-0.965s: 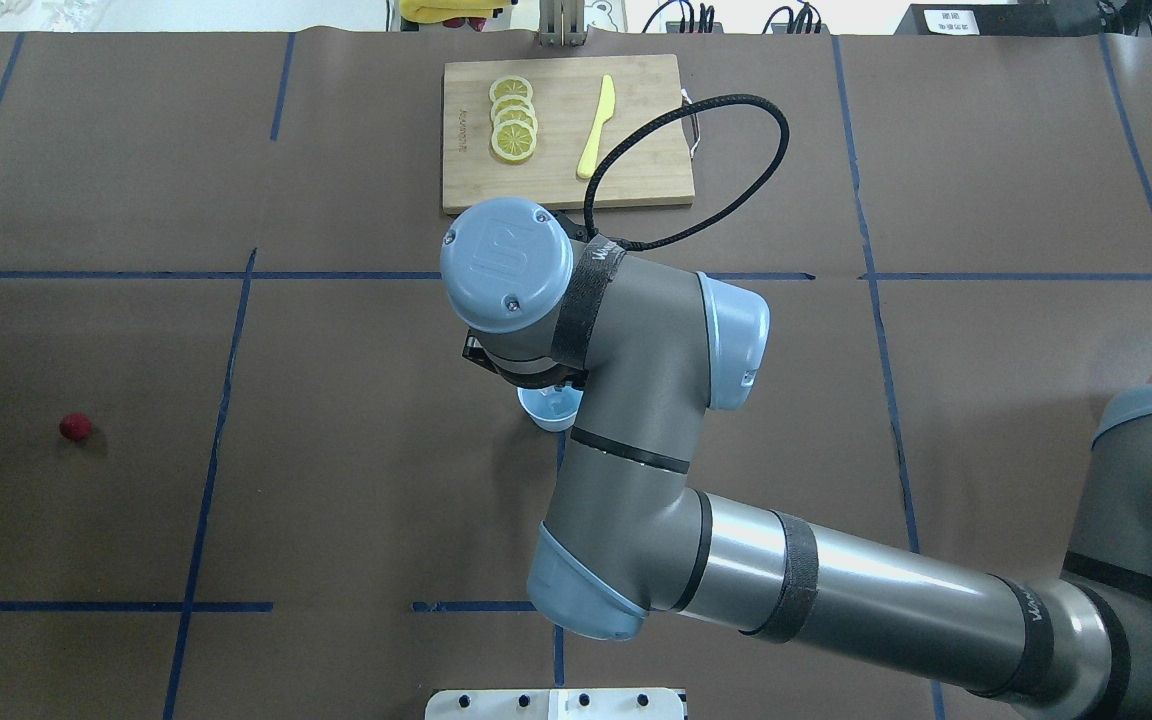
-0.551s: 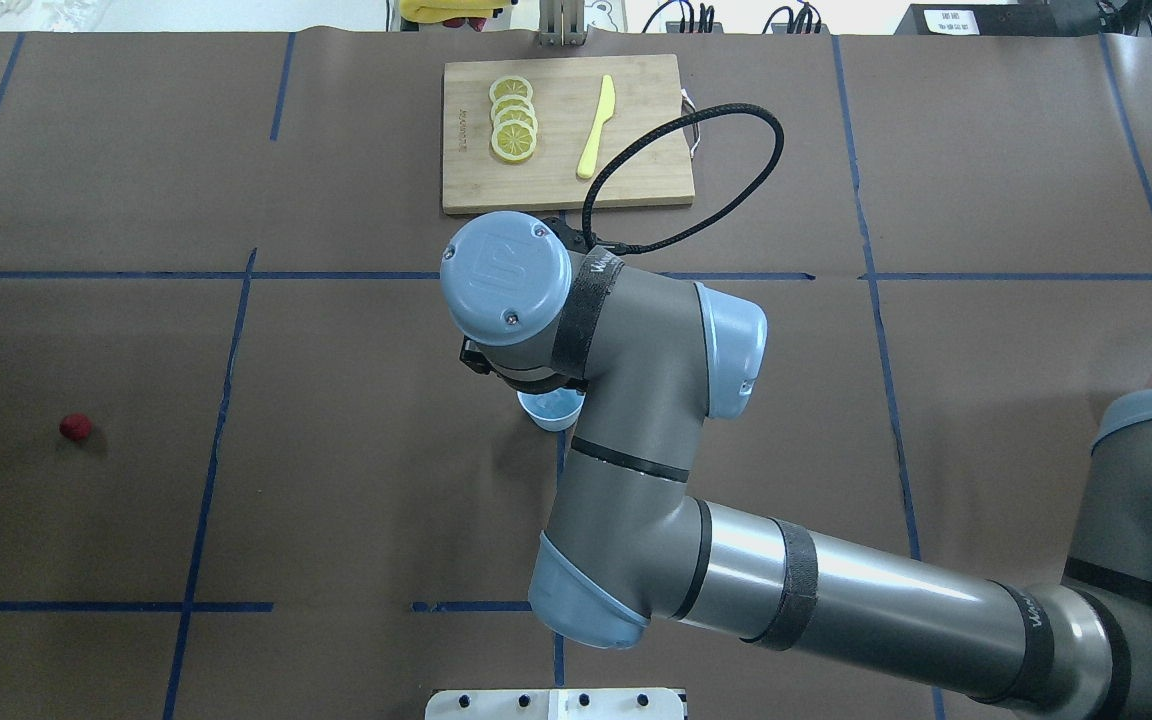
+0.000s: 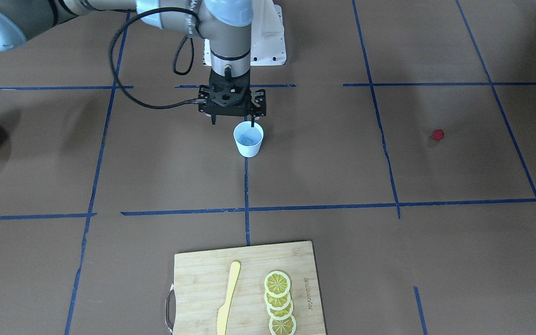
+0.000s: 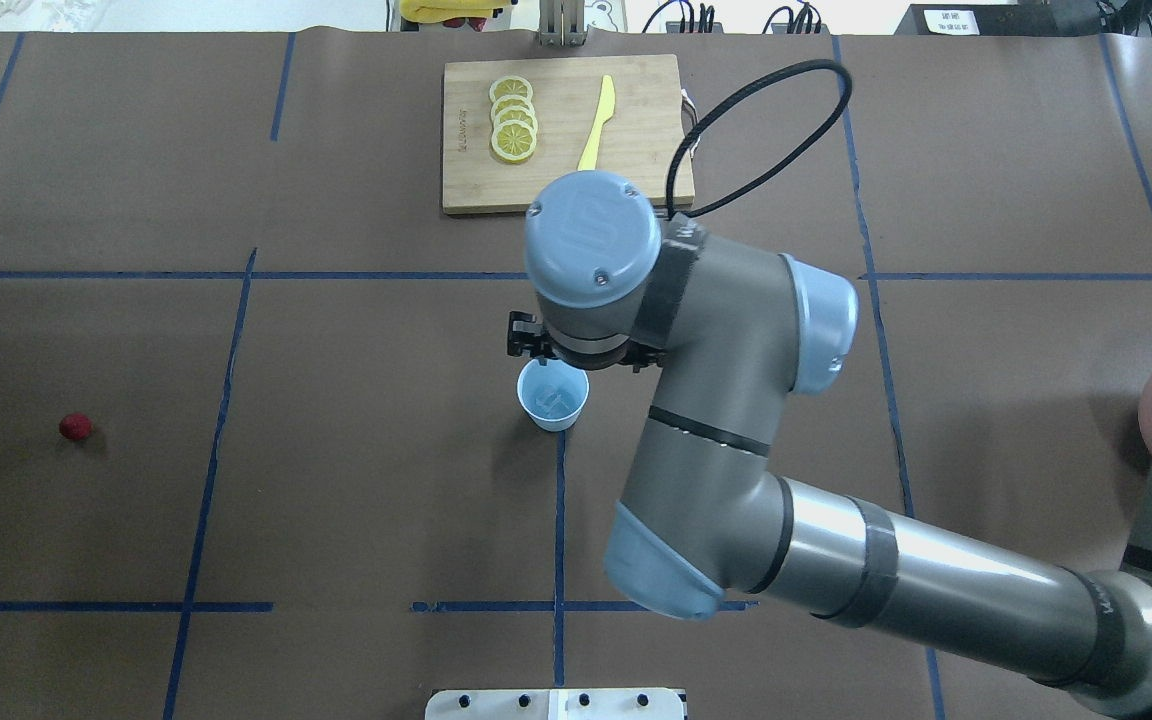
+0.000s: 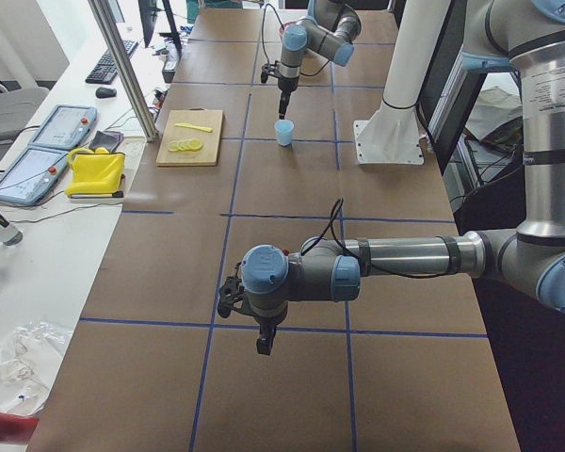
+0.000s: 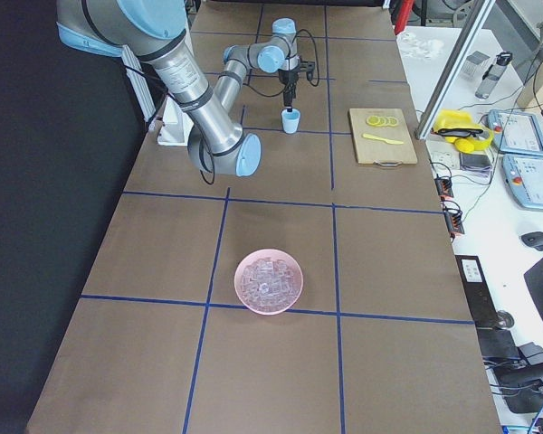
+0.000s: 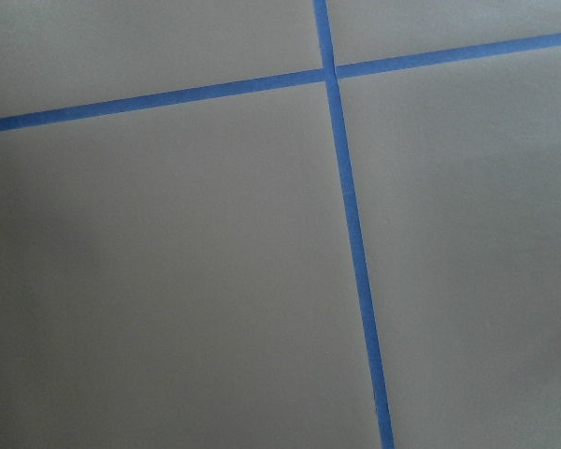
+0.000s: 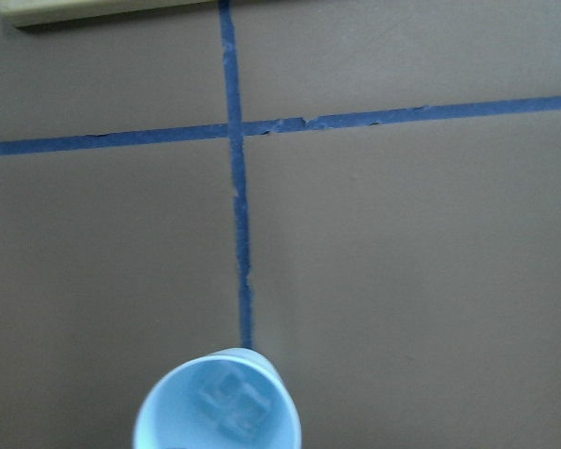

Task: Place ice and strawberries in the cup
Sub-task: 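Lower the ice cube into the cup and open the right gripper, then move the right gripper back to the pink bowl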

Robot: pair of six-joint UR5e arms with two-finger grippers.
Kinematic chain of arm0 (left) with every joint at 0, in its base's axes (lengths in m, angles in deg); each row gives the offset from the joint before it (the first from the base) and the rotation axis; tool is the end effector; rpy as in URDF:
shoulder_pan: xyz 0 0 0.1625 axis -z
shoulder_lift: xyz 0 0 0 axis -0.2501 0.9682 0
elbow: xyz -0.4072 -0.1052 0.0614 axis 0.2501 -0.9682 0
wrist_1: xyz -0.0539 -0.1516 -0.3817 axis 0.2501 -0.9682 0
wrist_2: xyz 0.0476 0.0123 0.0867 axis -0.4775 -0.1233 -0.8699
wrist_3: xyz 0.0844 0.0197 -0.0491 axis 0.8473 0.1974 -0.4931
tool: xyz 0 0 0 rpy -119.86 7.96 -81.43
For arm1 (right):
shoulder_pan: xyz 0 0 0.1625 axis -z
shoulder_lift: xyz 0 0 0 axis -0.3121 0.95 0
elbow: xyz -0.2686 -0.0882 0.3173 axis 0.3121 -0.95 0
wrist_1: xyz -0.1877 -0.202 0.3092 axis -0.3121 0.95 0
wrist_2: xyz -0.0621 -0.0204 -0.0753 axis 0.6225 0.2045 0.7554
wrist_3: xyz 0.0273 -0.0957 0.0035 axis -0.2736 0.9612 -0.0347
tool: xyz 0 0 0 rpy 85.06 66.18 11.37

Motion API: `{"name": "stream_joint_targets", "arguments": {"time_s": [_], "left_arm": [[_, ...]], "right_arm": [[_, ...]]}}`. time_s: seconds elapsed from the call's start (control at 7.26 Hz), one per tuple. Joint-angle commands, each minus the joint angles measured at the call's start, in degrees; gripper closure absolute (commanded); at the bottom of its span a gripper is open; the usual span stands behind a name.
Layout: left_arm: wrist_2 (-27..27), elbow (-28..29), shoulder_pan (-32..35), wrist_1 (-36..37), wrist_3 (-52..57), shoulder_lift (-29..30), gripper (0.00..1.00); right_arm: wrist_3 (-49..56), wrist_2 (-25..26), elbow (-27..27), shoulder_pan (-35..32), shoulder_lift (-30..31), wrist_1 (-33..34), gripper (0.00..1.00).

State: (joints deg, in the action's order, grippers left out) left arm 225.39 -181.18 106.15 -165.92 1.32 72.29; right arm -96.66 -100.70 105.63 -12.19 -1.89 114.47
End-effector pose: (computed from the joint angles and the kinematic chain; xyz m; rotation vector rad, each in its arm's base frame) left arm -0.0732 -0.4186 0.6744 0.0735 0.8106 0.1488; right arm -0.5088 -0.4253 0.1520 0.0955 -0.7606 0.1056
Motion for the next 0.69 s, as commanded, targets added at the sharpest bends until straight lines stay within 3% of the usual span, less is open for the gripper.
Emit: {"name": "stream_joint_targets", "arguments": {"time_s": [0.0, 0.28, 0.55], "left_arm": [[0.0, 0.0, 0.0, 0.2, 0.0, 0.0, 0.00], [0.0, 0.0, 0.0, 0.2, 0.0, 0.0, 0.00], [0.0, 0.0, 0.0, 0.2, 0.0, 0.0, 0.00]], "right_arm": [[17.4, -8.4, 12.0, -9.6, 14.2, -0.1, 0.02], [36.7, -14.6, 18.0, -19.8, 28.3, -0.6, 0.02], [54.3, -18.3, 18.5, -29.4, 39.1, -3.4, 0.02]]}}
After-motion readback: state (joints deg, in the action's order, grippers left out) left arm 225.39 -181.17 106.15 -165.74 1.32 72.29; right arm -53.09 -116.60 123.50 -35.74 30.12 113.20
